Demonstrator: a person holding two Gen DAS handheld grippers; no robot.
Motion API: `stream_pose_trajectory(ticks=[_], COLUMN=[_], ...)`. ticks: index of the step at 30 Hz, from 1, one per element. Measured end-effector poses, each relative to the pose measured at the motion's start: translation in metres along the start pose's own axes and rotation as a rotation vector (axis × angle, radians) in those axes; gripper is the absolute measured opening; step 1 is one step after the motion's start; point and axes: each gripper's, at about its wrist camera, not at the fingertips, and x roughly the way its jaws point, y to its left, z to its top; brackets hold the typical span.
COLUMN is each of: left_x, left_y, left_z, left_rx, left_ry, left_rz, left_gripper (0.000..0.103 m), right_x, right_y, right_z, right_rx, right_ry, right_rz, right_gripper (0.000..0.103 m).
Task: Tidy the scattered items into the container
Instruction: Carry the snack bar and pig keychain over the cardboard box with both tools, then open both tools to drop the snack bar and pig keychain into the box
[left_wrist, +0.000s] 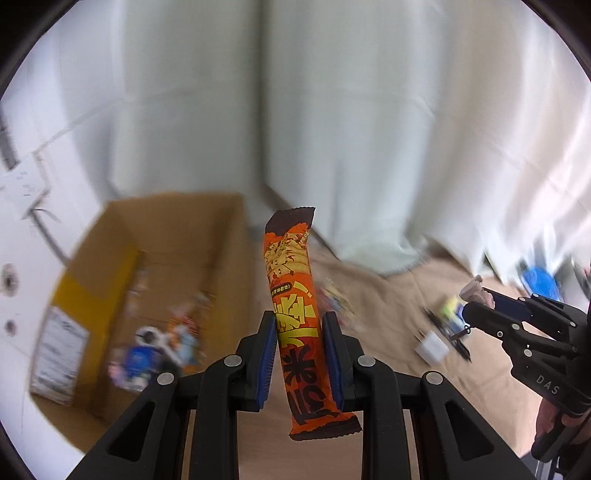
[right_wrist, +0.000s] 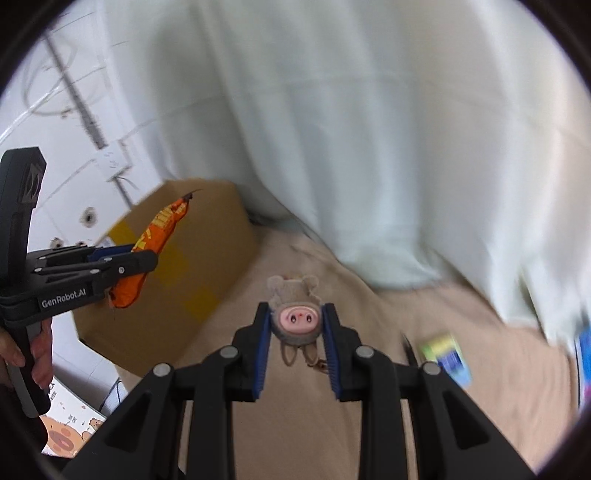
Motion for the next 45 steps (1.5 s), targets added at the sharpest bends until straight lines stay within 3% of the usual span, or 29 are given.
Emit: stream_pose_trajectory(ticks=[8,15,22,29,40,42,44,45], left_x=[-0.028,-0.028,-0.01,0.015,0.034,0.036,0.037,0.038], left_y=[0.089,0.151,0.18,0.191,0.196,0.197,0.196,0.196], left_z=[0.012,0.003,-0.017,-0.033,-0.045,-0.045,-0.045,-0.045], left_rx=[-0.083,-0.168,-0.235,-0.275,-0.295,-0.3,-0.298,-0.295], left_ry=[-0.046,-0.038,-0.005,0.035,0.074,0.077,0.079,0.081], left_rz=[0.153,0.213,0.195,0.169,0.153,0.153,0.152,0.151], left_gripper=[0.026,0.026,0.026,0.026,0.026,0.026,0.026,0.026], right_x=[0.028,0.056,0.102,0.14,0.156,0.156,0.156,0.155], right_y=[0.079,0.154,0.194,0.204,0.203,0.203,0.202,0.201], right_z=[0.076,0.115,0.112,0.1,0.093,0.092,0.092,0.093], right_rx=[-0.16,-0.219,-0.253,-0.255,-0.252,-0.252,-0.239,-0.231], right_ry=[-0.091,-0.087,0.011,0.101,0.159,0.157,0.154,0.149], right_rz=[0.142,0.243,0.257,0.239,0.223,0.217,0.205,0.212], right_gripper=[0.031,0.031,0.031,0.031,0.031,0.034,0.056,0.061])
